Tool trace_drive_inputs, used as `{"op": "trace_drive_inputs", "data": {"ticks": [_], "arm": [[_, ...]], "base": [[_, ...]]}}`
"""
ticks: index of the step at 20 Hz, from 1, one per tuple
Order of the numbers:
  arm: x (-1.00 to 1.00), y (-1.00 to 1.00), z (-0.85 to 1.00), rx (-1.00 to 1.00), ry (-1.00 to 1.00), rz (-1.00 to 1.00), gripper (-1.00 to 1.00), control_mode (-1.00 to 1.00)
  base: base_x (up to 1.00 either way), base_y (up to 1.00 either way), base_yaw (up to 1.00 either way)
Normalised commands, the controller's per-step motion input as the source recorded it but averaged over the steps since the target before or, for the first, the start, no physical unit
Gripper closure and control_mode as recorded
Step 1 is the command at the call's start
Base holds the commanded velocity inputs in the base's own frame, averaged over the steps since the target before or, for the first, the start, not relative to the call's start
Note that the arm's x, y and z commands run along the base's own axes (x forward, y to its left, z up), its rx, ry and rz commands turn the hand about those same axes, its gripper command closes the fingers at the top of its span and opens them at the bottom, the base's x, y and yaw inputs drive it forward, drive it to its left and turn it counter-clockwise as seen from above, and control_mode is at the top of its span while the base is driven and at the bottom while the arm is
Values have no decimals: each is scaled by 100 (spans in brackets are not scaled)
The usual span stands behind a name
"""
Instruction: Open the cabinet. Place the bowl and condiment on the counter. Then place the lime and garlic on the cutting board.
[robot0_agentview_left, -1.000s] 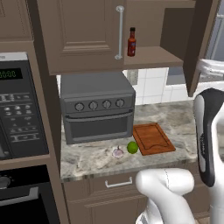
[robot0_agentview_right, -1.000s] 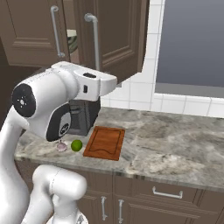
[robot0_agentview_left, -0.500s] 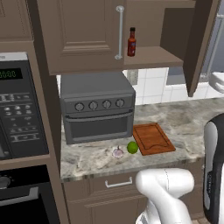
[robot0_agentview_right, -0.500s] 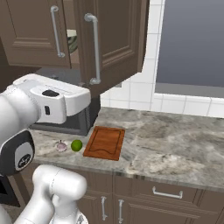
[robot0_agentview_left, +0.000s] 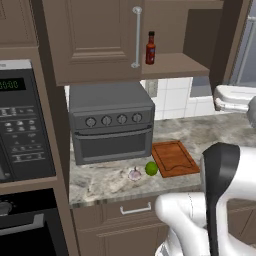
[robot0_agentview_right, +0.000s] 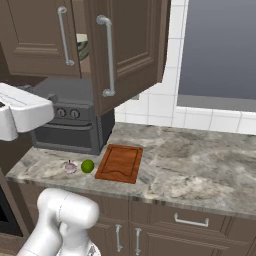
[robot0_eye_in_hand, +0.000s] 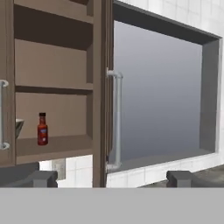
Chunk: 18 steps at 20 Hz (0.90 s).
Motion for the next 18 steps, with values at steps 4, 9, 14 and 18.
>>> {"op": "trace_drive_inputs", "data": {"ticks": [4,9,14,18], "arm": [[4,32,2,0,0,-21,-100,-100],[27,21,0,0,0,-18,-100,-100],[48,17,0,0,0,-17,-100,-100],[64,19,0,0,0,-9,-100,-100]], "base": [[0,0,0],[0,0,0],[0,0,0],[0,0,0]]}}
